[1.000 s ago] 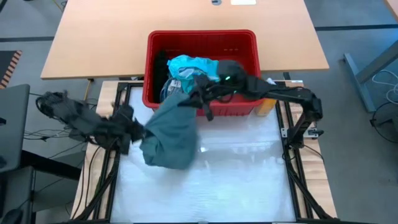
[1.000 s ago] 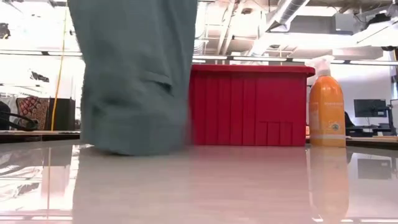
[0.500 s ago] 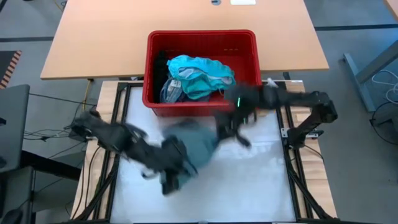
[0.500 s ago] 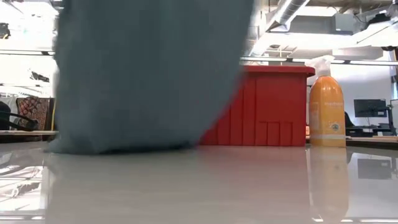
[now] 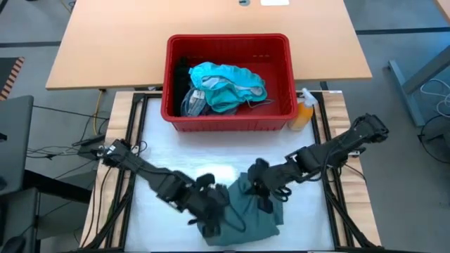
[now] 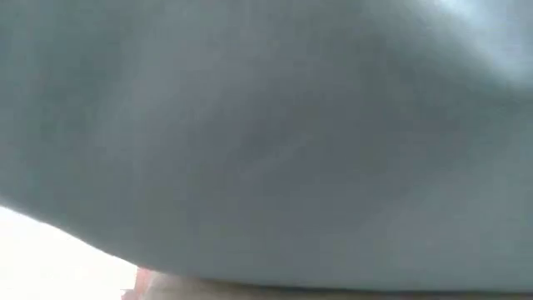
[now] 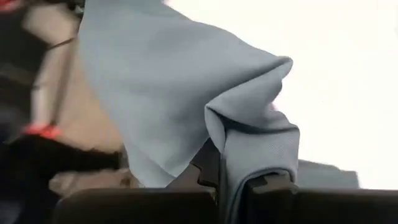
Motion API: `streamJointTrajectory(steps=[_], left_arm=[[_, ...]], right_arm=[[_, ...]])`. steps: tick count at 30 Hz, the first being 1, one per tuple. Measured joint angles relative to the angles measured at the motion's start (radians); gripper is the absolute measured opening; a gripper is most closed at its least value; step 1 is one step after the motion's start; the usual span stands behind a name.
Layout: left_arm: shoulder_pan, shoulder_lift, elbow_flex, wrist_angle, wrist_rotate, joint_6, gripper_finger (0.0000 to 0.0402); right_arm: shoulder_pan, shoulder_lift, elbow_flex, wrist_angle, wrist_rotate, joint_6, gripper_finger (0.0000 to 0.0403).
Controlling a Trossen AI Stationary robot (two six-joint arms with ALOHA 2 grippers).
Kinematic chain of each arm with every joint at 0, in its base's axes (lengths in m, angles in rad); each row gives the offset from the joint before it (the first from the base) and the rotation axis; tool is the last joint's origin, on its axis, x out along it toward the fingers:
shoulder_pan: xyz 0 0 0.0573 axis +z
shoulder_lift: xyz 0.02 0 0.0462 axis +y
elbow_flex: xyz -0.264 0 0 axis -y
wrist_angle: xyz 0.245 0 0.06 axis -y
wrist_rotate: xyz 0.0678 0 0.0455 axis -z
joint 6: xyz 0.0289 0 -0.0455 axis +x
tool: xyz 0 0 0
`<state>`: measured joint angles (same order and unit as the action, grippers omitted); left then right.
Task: Fold Laundry from Bin
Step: Fold the light blue pants
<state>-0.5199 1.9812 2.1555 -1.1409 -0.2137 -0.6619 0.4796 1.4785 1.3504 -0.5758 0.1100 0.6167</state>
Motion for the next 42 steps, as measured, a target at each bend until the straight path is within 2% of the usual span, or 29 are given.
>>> streamJointTrajectory(steps=[2,6,9,14,20,26,28,33,35,38,42], left_arm=[[0.032,0.0,-0.042,-0.001,-0.003,0.047,0.0],[0.108,0.001,-0.136,0.005,0.043,0.183,0.0],[0.169,0.001,-0.206,0.071,0.064,0.309,0.0],[0.274,0.002,-0.296,0.224,0.171,0.457,0.0],[0.369,0.002,-0.383,0.342,0.322,0.538,0.0],[0.406,0.002,-0.465,0.396,0.335,0.555,0.0014],[0.412,0.002,-0.479,0.393,0.324,0.581,0.0033],[0.42,0.0,-0.45,0.31,0.28,0.619,0.0107],[0.434,0.0,-0.404,0.216,0.28,0.594,0.0136],[0.458,0.0,-0.312,0.043,0.276,0.593,0.0167],[0.475,-0.004,-0.174,-0.139,0.241,0.595,0.0181]], right_arm=[[0.024,-0.003,-0.001,-0.067,0.061,0.081,0.003],[0.091,-0.003,-0.002,-0.215,0.116,0.258,0.003],[0.144,-0.003,-0.002,-0.299,0.159,0.414,0.003],[0.216,0.016,-0.003,-0.413,0.254,0.619,0.003],[0.238,0.029,-0.146,-0.374,0.27,0.738,0.003],[0.189,0.023,-0.291,-0.26,0.236,0.74,0.003],[0.175,0.023,-0.295,-0.263,0.211,0.74,0.0046],[0.137,0.015,-0.295,-0.284,0.097,0.707,0.0135],[0.118,0.011,-0.284,-0.307,0.054,0.674,0.0172],[0.101,0.007,-0.246,-0.388,0.043,0.65,0.0216],[0.065,-0.014,-0.158,-0.584,0.06,0.618,0.0238]])
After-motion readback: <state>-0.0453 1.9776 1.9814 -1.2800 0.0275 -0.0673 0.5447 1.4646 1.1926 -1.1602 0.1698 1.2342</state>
